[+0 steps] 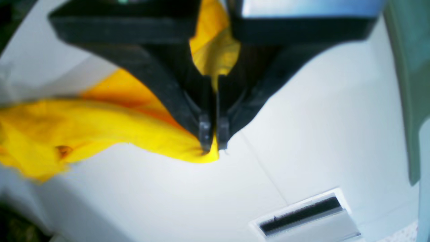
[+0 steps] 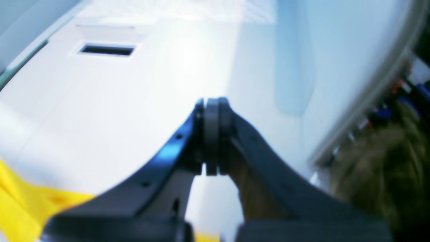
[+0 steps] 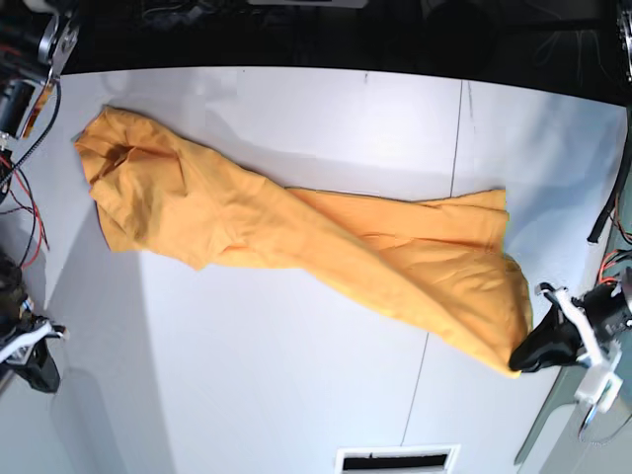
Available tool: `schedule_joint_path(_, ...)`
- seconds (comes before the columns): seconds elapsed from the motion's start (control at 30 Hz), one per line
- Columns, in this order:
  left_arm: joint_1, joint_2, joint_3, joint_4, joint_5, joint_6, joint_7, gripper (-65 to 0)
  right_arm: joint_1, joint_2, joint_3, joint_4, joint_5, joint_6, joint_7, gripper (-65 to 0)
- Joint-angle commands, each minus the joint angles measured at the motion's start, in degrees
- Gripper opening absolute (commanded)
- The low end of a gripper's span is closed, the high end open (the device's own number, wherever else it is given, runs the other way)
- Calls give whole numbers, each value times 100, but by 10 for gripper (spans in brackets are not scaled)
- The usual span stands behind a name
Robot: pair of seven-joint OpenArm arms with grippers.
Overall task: Layout the t-shirt on the table in an organized manner, then fold the t-shirt properly
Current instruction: 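Swing the held shirt with both grippers and lay it down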
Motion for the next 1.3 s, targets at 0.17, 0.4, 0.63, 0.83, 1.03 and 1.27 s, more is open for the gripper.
schedule_joint_path(0.17, -1582, 391, 702, -1823, 315, 16, -293, -650, 1711, 85, -973, -1974, -103, -85, -138, -650)
schedule_joint_path(0.4, -1530, 492, 730, -1941, 310, 16, -136, -650, 1054, 90, -846, -1996, 398, -125, -1008, -510)
schedule_joint_path(0.63, -1132, 490, 730, -1939, 125, 16, 46, -650, -577, 87, 46, -1080, 1366, -59, -1410, -412)
schedule_joint_path(0.83, -765, 505, 730, -1921, -490, 16, 212, -650, -2002, 85, 317, -9, 1545, -59, -1410, -412)
schedule_joint_path(1.03, -549, 520, 730, -1921, -483, 16, 214, -650, -2896, 70, 317, 190, 1762, -61, -1283, -412)
schedule_joint_path(1.27, -509, 522, 730, -1921, -490, 16, 216, -650, -3040, -304, 376, 186, 1622, -79, -1193, -412)
